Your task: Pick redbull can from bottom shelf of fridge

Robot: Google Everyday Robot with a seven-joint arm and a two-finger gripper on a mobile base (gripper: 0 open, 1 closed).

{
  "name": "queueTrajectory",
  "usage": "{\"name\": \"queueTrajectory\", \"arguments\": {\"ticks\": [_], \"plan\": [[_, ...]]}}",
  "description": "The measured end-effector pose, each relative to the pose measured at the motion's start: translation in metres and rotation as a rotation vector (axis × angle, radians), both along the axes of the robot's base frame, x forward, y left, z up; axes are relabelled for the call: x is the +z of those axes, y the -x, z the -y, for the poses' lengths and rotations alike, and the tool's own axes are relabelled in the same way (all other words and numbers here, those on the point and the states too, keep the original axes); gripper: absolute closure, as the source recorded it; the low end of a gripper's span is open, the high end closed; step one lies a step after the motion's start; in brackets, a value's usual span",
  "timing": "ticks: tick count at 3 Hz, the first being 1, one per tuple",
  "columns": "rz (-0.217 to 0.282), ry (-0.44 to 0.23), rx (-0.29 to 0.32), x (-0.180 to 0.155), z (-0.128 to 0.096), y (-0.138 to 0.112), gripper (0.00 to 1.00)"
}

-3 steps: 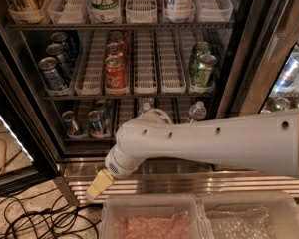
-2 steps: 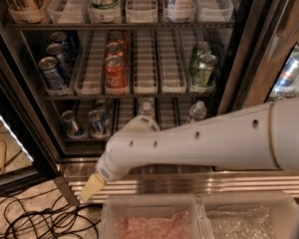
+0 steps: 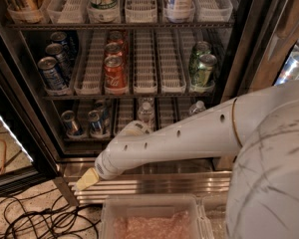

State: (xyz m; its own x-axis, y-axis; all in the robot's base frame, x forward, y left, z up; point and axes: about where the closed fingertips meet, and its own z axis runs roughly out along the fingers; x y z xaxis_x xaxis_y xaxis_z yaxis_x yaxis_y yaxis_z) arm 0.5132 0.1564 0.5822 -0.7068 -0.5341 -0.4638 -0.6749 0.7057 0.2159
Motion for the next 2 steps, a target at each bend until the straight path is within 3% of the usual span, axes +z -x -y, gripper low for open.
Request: {"name": "queueTrajectory", "arguments": {"ticks": [2], "plan": [[0.0, -0.026, -0.018, -0.0061, -0.0039, -0.0001, 0.0]]}}
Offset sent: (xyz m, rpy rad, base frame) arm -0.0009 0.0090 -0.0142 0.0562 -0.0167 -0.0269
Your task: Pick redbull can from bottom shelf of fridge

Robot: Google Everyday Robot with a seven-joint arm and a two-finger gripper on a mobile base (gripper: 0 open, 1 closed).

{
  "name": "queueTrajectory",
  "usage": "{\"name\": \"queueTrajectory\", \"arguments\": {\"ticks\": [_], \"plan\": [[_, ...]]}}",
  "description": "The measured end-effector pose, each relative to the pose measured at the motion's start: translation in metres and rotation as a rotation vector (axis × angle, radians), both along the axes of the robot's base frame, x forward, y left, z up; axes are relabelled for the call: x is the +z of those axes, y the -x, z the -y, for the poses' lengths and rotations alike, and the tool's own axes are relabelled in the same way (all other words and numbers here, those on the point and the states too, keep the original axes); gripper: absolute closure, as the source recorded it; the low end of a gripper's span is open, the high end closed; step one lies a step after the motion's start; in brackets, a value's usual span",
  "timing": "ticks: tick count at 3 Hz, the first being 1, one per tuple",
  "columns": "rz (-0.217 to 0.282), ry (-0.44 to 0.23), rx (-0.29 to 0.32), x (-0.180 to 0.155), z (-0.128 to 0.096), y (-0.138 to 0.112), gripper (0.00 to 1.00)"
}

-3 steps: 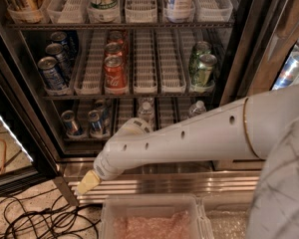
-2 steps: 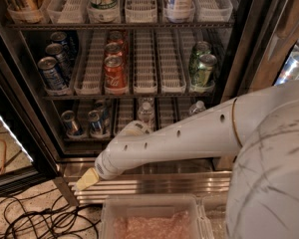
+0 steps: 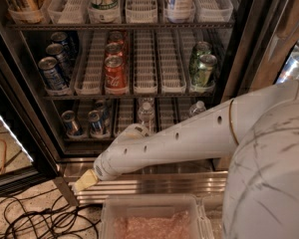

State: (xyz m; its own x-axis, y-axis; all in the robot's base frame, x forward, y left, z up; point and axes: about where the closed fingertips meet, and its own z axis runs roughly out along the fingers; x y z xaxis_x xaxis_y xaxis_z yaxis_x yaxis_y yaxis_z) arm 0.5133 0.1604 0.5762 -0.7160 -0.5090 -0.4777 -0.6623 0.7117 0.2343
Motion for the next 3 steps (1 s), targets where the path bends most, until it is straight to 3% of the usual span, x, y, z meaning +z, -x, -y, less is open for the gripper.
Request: {"name": "queueTrajectory", "arguments": {"ticks": [1, 3], "plan": [[0.024, -0.055, -0.03, -0.015, -0.014, -0.017, 0.0], [0.078, -0.272, -0.147, 0.005, -0.045, -0.064, 0.0]]}}
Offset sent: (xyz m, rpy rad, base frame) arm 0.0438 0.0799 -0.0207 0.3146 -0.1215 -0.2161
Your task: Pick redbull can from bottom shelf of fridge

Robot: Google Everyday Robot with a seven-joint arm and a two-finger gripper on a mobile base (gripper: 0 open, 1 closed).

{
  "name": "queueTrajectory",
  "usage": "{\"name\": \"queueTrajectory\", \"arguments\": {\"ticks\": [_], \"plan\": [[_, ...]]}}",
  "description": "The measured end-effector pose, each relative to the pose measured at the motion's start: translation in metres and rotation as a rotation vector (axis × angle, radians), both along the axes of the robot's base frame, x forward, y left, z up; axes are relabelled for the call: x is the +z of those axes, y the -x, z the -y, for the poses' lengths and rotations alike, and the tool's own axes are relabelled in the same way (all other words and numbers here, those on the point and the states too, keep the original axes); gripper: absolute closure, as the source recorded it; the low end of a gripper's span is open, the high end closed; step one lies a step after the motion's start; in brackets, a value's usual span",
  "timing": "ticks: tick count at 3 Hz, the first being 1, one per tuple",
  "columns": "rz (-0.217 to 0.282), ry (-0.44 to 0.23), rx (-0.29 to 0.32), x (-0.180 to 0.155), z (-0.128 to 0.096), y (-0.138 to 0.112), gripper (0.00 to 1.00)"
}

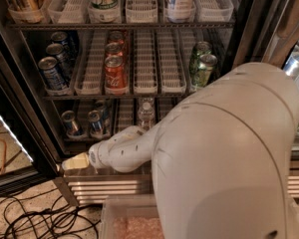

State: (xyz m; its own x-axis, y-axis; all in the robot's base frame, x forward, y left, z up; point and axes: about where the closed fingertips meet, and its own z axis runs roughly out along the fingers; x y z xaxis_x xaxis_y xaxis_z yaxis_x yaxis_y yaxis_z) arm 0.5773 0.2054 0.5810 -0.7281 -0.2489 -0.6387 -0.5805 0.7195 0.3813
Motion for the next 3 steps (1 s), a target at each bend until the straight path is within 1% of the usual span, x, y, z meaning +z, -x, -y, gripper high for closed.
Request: {"name": "queueTrajectory", "arguments": {"ticks": [1, 2, 3], "plan": [[0.003, -0.007, 0.001, 0.002, -0.001, 0.0, 0.0], [0.051, 0.003, 0.002, 0.002, -0.003, -0.015, 0.0], [0.144, 0.048, -0.041, -0.004, -0.041, -0.038, 0.0]]}}
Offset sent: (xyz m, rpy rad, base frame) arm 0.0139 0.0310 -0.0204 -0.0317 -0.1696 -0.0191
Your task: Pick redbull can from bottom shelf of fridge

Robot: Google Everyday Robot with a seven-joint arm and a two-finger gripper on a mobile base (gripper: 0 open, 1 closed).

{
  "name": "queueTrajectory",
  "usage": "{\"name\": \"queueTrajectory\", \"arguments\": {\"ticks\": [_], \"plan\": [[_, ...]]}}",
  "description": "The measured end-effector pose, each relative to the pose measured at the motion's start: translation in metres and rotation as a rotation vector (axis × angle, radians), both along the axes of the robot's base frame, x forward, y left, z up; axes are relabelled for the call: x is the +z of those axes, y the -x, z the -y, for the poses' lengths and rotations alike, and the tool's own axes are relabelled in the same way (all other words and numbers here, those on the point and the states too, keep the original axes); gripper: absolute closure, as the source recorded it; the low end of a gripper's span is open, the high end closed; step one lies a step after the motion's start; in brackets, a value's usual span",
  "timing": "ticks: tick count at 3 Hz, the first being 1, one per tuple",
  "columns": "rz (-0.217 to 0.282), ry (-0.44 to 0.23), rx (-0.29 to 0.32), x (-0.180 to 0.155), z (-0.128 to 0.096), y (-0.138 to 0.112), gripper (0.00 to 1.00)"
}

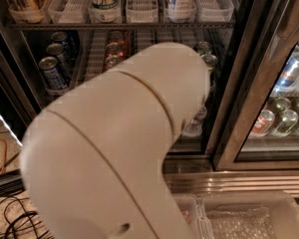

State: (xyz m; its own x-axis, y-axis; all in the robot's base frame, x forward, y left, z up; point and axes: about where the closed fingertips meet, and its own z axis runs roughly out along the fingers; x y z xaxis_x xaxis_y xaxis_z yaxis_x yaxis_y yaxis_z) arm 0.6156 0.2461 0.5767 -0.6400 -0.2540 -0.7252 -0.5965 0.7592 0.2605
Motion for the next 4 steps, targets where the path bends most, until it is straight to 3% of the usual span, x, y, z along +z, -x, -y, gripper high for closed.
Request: {"name": "queueTrajectory", "arguments": {"ticks": [1, 2, 3, 4], "plan": [[-0.02, -0.017, -0.024, 0.001, -0.015, 0.002, 0.0], [0.015, -0.016, -0.043, -0.004, -0.009, 0.0, 0.0], [0.076, -0.043, -0.124, -0.004, -0.006, -0.012, 0.0], [0.11, -0.077, -0.209, 0.002, -0.008, -0.017, 0.14]]}}
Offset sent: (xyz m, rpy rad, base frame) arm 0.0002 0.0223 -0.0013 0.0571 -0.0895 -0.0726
